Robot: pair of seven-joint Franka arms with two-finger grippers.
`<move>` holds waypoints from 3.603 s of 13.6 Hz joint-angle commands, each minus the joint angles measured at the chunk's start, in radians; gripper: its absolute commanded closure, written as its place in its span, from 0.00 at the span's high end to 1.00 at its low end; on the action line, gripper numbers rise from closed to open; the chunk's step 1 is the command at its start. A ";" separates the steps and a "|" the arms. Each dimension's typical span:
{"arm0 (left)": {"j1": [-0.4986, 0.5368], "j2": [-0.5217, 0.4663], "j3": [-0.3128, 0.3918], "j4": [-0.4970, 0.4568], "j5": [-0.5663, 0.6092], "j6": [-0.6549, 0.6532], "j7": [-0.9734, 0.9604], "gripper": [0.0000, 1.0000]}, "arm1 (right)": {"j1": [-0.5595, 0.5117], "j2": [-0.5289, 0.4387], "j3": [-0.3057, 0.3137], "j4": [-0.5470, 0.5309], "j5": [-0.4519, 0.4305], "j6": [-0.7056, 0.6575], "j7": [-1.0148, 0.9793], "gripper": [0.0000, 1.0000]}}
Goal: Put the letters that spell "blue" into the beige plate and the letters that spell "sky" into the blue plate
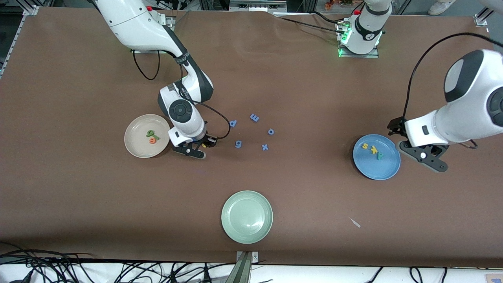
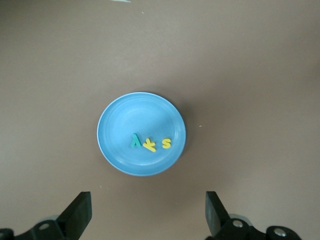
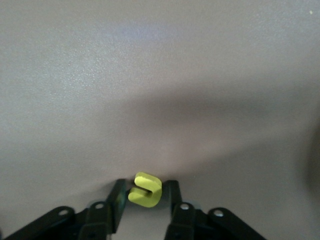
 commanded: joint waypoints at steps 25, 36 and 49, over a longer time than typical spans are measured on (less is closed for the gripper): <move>-0.537 -0.429 0.761 -0.304 -0.292 0.233 -0.301 1.00 | -0.002 -0.412 -0.281 0.240 0.011 -0.827 -0.575 1.00; -0.528 -0.412 0.761 -0.276 -0.295 0.231 -0.299 1.00 | -0.404 -0.565 0.019 0.374 0.053 -1.109 -0.683 1.00; -0.533 -0.413 0.761 -0.276 -0.294 0.230 -0.297 1.00 | -0.496 -0.642 0.049 0.296 0.044 -1.053 -0.719 1.00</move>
